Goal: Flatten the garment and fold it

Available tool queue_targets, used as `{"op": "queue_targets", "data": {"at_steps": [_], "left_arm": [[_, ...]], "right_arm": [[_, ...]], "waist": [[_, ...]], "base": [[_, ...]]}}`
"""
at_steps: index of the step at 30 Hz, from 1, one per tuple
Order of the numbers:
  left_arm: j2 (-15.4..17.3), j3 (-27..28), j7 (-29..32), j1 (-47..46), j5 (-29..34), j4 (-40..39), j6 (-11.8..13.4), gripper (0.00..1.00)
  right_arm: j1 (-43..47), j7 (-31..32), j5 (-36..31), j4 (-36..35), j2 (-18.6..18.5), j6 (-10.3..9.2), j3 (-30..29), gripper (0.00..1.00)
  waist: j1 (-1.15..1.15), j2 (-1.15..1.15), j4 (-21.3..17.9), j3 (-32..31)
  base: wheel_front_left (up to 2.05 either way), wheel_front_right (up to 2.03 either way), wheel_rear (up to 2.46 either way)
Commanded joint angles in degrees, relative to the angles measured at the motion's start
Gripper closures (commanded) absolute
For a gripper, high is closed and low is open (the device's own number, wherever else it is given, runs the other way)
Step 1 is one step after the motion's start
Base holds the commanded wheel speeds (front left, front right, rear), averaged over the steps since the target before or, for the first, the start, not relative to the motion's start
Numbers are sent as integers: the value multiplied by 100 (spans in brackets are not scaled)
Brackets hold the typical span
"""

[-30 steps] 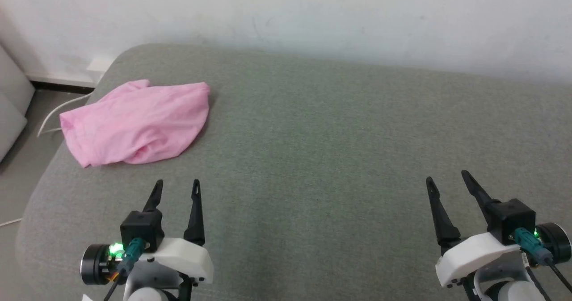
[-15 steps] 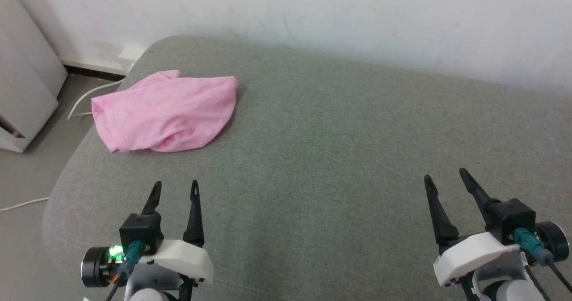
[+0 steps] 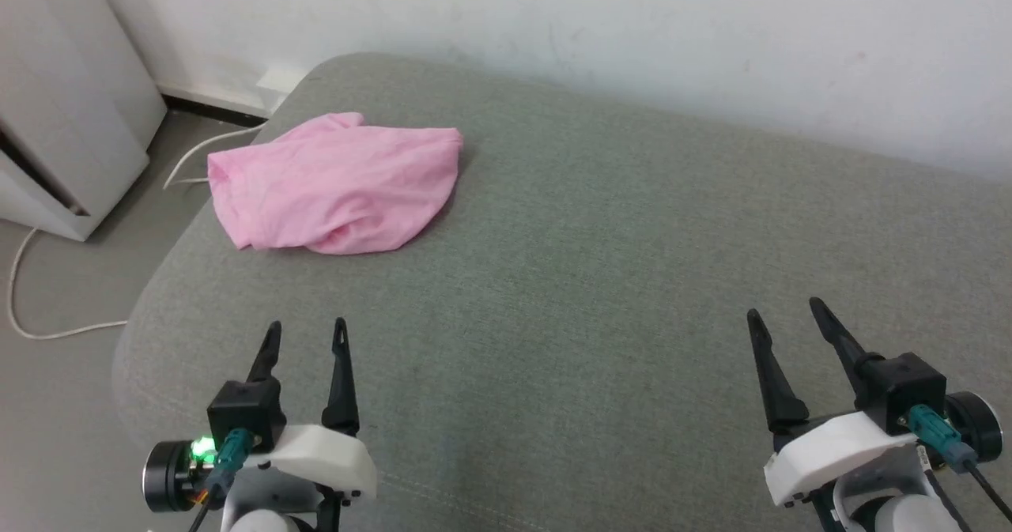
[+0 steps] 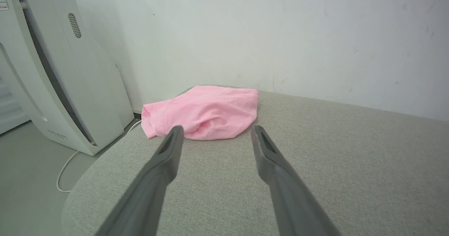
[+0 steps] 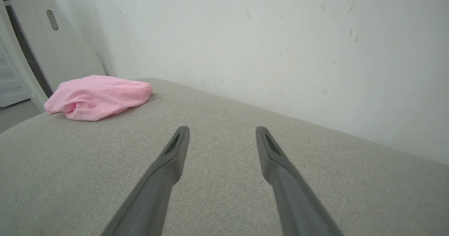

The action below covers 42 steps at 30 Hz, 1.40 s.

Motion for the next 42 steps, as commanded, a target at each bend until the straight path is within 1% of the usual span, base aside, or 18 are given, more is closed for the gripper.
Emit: {"op": "queue_targets", "data": {"at_steps": [1, 42], "left_arm": [[50, -27, -61, -87, -45, 38, 45, 0], [259, -271, -503, -152, -599, 312, 613, 0]], "right_arm": [[-85, -40, 19, 18, 10, -6, 21, 0], [-179, -289, 159, 105, 16, -10, 140, 0]], "waist": [[0, 0, 63, 5], [0, 0, 1116, 91]], "base": [[0, 0, 0], [0, 0, 0]]}}
